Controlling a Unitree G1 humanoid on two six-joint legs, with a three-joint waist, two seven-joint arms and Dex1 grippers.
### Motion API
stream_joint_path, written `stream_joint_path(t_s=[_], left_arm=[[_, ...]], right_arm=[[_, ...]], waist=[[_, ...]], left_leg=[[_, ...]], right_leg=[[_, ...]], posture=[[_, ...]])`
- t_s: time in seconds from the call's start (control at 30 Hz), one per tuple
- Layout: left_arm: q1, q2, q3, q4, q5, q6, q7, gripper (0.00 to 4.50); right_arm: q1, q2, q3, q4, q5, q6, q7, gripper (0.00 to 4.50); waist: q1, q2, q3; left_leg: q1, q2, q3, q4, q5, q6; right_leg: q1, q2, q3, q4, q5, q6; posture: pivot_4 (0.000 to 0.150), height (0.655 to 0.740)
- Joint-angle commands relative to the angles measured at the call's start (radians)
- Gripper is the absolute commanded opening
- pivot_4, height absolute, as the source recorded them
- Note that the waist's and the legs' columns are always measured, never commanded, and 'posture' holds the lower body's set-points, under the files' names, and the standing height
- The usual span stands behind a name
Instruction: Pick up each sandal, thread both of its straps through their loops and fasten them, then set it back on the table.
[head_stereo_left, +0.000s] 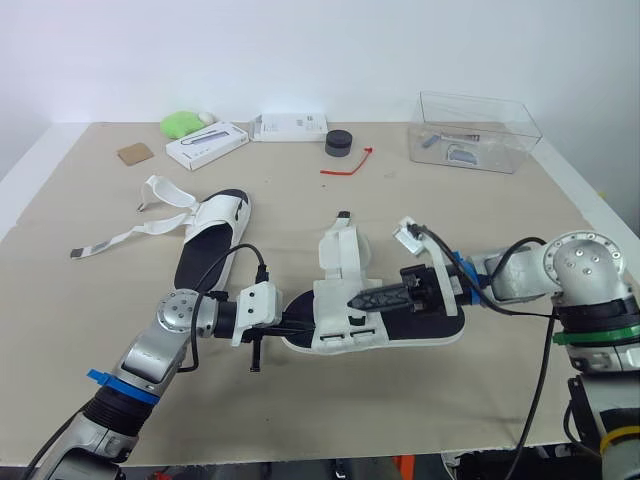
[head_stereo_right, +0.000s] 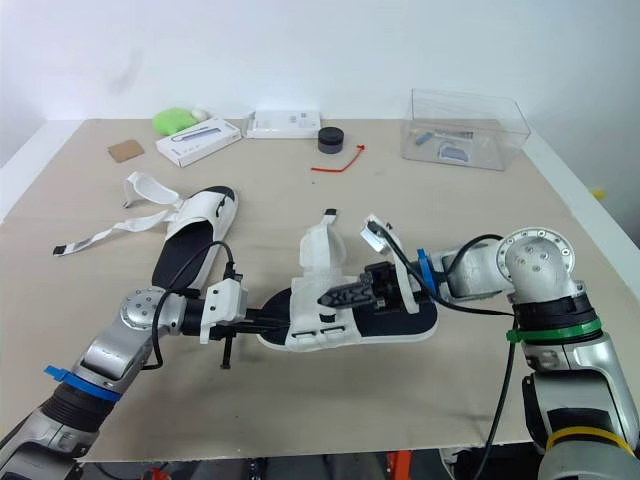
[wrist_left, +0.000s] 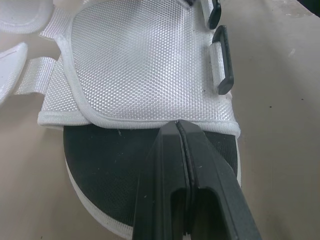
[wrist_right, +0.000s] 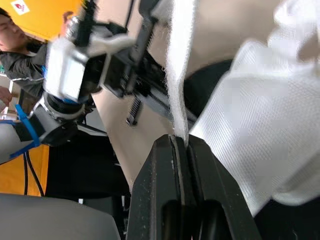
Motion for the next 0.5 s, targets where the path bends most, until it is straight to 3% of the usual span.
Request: stream_joint_path(t_s=[0.03,0.5], left_arm=[[0.006,0.007,-0.005,-0.004,0.006,-0.010,-0.005,0.00],[0.005,0.005,-0.013,-0.011,0.011,-0.006,0.000,0.00]], right_arm=[[0.014,-0.016,-0.018,-0.061,0.060,0.009,-0.014,0.04],[-0.011,-0.062,0.008,-0.022,0.179,-0.020,-0.078,0.04]], waist=[[-0.001,0.000,0.000],[-0.001,0.000,0.000]], left_leg=[[0.000,0.000,0.000,0.000,0.000,0.000],[0.000,0.000,0.000,0.000,0.000,0.000]], right_leg=[[0.000,0.000,0.000,0.000,0.000,0.000],[0.000,0.000,0.000,0.000,0.000,0.000]], posture=[[0.150,0.7400],[0.150,0.7400]])
